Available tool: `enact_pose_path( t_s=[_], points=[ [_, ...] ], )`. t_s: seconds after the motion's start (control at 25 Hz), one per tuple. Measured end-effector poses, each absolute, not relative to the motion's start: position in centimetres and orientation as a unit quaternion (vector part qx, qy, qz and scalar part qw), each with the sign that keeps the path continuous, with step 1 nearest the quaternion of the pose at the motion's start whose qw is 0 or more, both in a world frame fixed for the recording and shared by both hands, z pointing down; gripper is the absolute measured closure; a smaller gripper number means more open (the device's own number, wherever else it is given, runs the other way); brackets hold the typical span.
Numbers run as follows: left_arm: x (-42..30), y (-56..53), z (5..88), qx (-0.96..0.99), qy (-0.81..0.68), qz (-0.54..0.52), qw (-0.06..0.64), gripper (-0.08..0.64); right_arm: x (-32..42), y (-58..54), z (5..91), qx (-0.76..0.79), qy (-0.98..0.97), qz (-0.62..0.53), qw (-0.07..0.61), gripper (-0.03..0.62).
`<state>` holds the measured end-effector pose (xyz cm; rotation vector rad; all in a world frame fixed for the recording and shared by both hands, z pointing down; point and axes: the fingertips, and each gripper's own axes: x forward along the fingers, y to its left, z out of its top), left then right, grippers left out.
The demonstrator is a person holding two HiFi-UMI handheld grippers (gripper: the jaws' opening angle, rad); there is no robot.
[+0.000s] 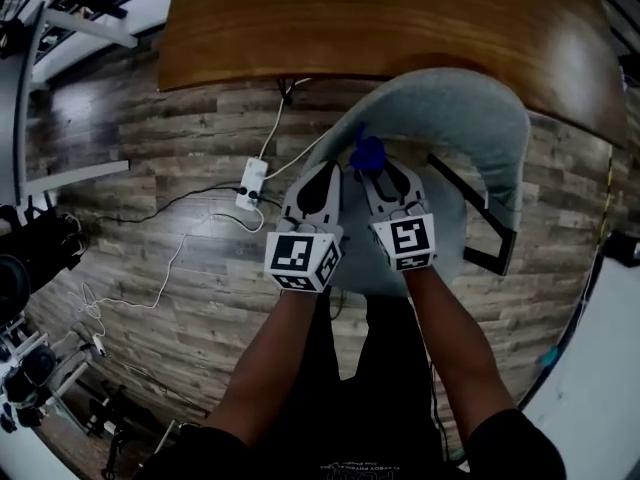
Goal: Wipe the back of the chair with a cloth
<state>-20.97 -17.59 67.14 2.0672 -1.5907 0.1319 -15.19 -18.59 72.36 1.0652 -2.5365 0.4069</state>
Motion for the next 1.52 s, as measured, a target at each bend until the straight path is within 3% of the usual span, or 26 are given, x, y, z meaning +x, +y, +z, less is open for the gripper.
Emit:
enact_pose_path(
  t_s=[0.52, 1.52],
  points=[
    [-22.6, -16.0, 67.2, 0.763, -0.596, 0.057, 0.243, 0.554, -20.3, -18.5, 74.9, 0.32, -0.916, 0.129, 0.203, 0.482],
    [-14.1, -20.5, 71.7, 0.804, -0.526, 0.105, 0.257, 0.554, -11.0, -25.0, 77.5, 0.442, -0.863, 0.152, 0.192, 0.482]
  ],
)
